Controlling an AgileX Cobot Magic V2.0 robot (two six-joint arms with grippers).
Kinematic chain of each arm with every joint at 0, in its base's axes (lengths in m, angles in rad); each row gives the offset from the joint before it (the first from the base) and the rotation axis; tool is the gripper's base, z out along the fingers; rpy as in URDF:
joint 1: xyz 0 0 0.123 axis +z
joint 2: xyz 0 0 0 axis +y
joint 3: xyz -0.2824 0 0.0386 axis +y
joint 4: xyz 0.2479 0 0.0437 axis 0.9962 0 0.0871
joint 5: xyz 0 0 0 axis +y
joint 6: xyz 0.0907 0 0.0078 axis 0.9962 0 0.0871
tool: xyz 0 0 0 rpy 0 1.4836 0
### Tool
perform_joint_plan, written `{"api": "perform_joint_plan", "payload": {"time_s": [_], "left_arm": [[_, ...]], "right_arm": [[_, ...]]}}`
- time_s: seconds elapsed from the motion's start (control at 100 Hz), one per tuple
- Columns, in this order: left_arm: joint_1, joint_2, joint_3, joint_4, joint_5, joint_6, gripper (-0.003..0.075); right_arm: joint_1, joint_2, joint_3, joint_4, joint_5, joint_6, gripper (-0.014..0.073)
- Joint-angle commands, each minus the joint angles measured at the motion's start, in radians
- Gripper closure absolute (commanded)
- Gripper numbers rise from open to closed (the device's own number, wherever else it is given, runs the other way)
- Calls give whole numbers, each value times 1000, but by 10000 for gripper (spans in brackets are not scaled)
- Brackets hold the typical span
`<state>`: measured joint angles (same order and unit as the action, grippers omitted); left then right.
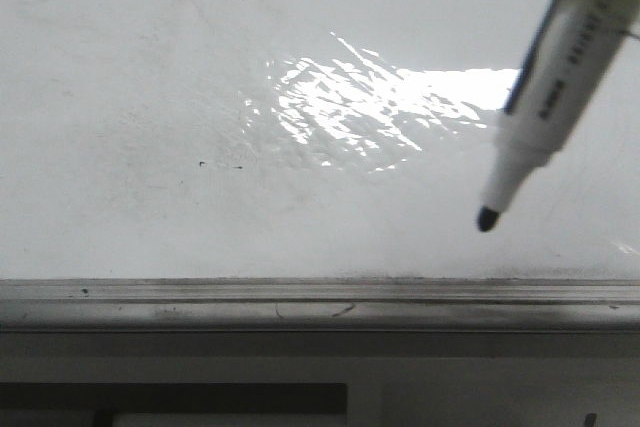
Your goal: Write number 9 on whiteboard
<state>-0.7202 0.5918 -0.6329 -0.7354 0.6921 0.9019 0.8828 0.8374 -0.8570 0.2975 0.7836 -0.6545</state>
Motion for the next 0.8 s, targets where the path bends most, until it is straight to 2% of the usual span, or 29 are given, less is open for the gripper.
{"api": "perform_joint_plan", "payload": {"time_s": [0.0, 0.13, 0.2, 0.29, 0.37, 0.41, 0.54, 0.71, 0.79], "left_arm": [[-1, -16, -25, 2, 19, -83, 403], [-1, -21, -25, 0, 66, -83, 496], [-1, -21, -25, -4, 62, -83, 548], [-1, -21, -25, -4, 54, -83, 613], [-1, -21, -25, -11, 52, -83, 657], [-1, -21, -25, -13, 52, -83, 674], [-1, -21, -25, -35, 52, -83, 694], [-1, -21, -25, -42, 48, -83, 693], [-1, -21, -25, -42, 33, -83, 694]], "right_arm": [[-6, -7, -37, -115, -7, 29, 651], [-6, 2, -83, -327, -5, 124, 651], [-6, 2, -124, -393, -29, 168, 639], [-6, -15, -166, -423, -93, 243, 622], [-6, -45, -153, -423, -207, 414, 622], [-6, -60, -133, -423, -257, 455, 622], [-6, -123, -11, -460, -361, 455, 622], [-17, -168, 215, -581, -653, 455, 623], [-48, -152, 247, -581, -702, 455, 623]]}}
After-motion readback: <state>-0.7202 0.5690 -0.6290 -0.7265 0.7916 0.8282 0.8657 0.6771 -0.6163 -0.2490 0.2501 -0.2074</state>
